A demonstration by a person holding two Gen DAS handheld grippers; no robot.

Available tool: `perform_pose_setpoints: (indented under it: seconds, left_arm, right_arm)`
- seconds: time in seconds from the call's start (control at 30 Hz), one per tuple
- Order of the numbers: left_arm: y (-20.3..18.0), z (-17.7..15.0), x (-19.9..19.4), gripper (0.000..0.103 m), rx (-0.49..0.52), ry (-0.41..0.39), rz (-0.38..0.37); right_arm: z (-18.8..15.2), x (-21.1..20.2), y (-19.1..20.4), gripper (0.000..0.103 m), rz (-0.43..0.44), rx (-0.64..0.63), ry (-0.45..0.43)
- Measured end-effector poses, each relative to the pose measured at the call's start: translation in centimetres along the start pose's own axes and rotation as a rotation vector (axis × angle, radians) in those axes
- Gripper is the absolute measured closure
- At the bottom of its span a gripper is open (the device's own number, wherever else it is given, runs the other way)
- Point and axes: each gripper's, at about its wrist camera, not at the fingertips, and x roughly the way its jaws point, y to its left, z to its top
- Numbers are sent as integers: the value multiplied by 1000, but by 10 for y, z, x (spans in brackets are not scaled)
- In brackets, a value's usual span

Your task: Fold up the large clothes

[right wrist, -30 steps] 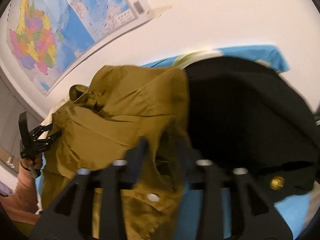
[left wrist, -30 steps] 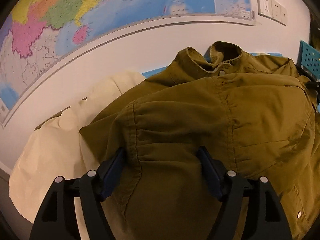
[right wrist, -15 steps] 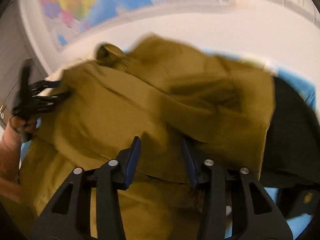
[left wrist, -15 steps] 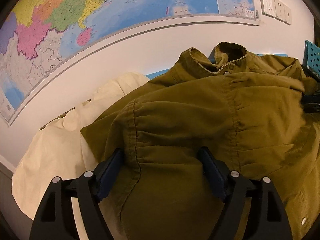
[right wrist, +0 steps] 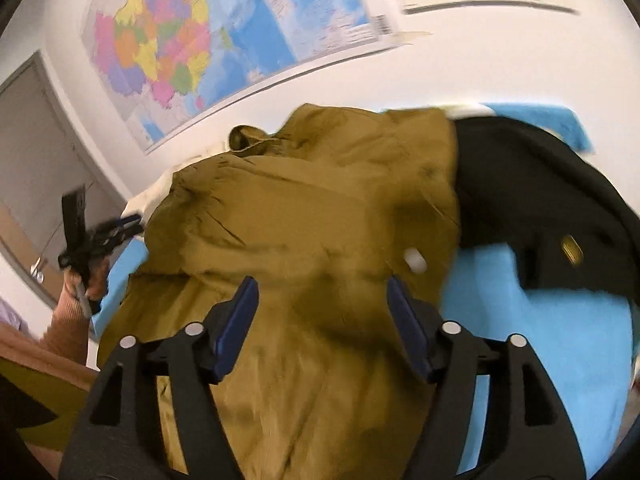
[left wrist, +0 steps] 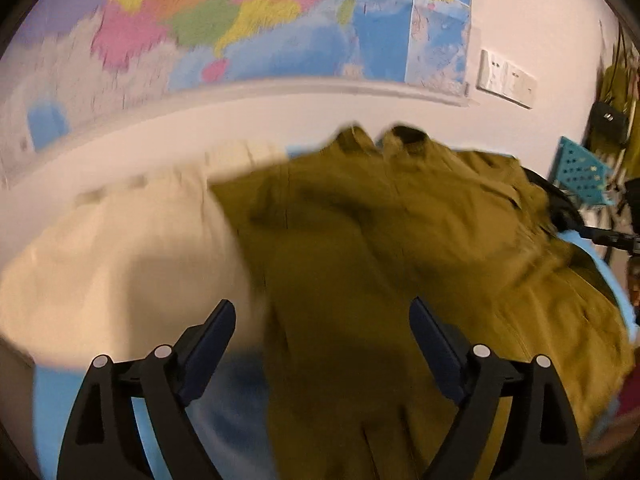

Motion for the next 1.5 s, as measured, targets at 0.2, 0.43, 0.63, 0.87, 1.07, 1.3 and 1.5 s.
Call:
perform_pose_setpoints:
  seconds: [0.2,0.43,0.63,0.87,1.07,1.3,1.5]
  left_arm:
    - [8,-61,-8,18,-74,134,-56]
    - [15,-97,-20,18,-151,199,-141]
    - [14,-115,-33,16,-164,210,-207]
    - [2,-142,-57,11,-194,213,-360]
    - [-3,-162,-69,11,-261,254,-574]
    - [-15,-153,-57,45,-294,233,-520]
    - [-13,-146,-53,94,-338,266,-378]
  right_arm:
    - [-62,-41,-31,27,-15,181,-25]
    - [-121,-62,-29,21,47,283,4]
    - [-138,-63,-5,21,131,236,2]
    - [-142,-46,14,35,217,183,19]
    - [-150,-49,10,40,267,220,-12]
    - [-149,-42,19,37,241,176,-19]
    - [-149,-42,14,95,283,237,-43]
